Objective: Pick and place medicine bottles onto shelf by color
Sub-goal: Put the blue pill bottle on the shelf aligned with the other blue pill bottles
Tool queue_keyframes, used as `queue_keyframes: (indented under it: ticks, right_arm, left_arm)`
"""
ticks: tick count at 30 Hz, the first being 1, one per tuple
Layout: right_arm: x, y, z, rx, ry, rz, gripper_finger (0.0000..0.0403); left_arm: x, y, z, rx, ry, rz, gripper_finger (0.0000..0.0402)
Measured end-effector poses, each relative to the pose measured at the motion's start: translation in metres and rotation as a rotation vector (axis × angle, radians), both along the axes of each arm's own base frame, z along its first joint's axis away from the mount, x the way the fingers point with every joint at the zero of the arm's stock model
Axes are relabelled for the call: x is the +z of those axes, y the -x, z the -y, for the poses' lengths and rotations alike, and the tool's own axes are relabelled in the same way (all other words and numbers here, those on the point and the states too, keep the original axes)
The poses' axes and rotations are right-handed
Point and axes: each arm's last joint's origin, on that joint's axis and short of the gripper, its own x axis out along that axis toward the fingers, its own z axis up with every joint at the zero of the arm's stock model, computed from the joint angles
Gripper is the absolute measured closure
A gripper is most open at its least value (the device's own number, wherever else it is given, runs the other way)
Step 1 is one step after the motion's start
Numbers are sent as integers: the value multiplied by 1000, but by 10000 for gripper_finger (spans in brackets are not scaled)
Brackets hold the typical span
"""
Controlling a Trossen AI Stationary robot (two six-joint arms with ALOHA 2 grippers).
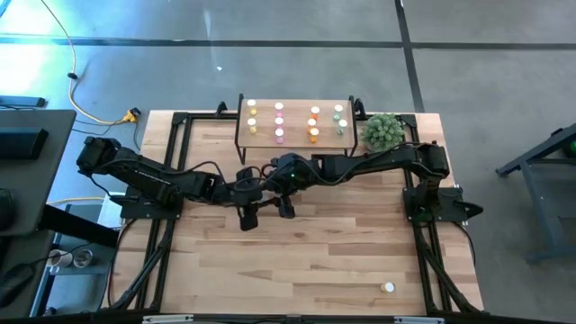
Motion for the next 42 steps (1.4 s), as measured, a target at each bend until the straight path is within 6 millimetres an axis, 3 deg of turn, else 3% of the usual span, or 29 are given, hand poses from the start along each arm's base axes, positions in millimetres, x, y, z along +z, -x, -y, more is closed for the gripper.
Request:
queue_keyframes:
  ticks: [14, 29, 42]
  right_arm:
    - [-2, 1, 0, 1, 2, -26, 209]
    - [-2, 1, 1, -4, -3, -27, 301]
    - [-3, 3, 1, -9, 1, -44, 298]
  left_arm:
    - [2, -1, -1, 21, -53, 22, 305]
    - [2, -1, -1, 21, -52, 21, 305]
    - [2, -1, -2, 16, -46, 17, 292]
